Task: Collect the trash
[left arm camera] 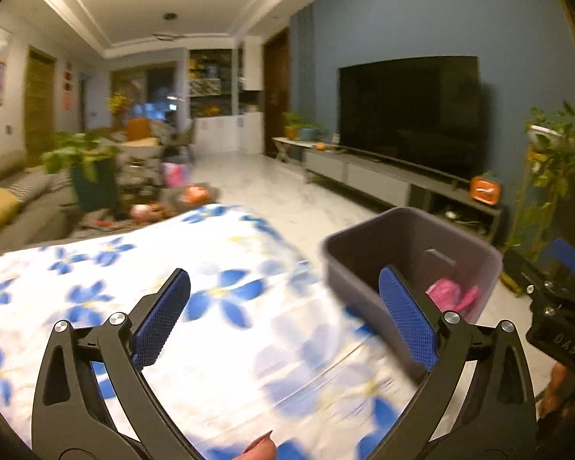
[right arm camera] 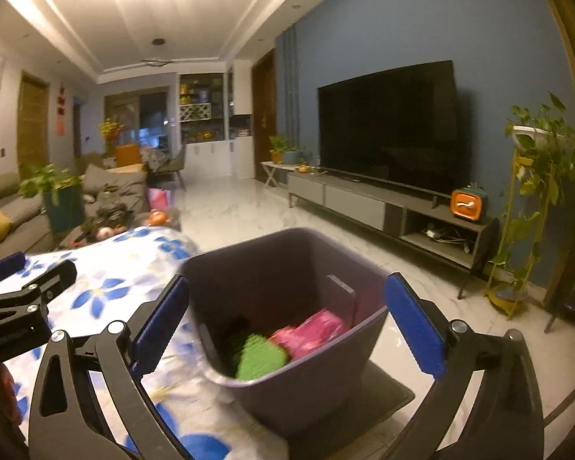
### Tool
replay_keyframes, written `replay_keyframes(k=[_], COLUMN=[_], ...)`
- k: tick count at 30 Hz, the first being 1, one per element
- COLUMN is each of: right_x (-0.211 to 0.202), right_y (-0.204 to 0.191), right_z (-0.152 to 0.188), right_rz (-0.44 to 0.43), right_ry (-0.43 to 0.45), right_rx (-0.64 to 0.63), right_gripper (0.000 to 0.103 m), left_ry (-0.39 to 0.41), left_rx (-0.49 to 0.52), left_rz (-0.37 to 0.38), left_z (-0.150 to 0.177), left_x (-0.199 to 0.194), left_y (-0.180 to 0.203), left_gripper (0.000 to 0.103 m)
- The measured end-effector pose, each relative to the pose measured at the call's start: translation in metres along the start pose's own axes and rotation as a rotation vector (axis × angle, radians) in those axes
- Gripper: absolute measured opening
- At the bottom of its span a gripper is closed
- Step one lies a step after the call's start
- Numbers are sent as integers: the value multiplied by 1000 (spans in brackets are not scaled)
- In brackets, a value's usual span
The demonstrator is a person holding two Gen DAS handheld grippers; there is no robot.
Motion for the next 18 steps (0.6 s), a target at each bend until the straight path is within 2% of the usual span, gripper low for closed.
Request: replay_keyframes(k=[8, 10, 18], right_x=[-49, -60, -101], right_y=[-52, -63, -101], right_z=[14, 18, 30], right_rz=[-32, -43, -58], right_ry=[1, -9, -28], right_rx=[-65, -62, -64], right_gripper=[97, 97, 97], left_ry=[55, 47, -20], left_rx=[-58, -77, -129], left_rz=[-133, -159, -179], left_z=[15, 22, 59], left_x=[-80, -93, -129], left_y=[-68, -82, -116], left_gripper=[97, 97, 97])
Point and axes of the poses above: each gripper's, at about its wrist camera, not at the fingertips, and x roughly the way its jaws point, y to its right, z to its underside, the point moved 10 cm from there along x, roughly the way its jaws point, and after that the axes turned 2 degrees about -y, right-handed, at the moved point
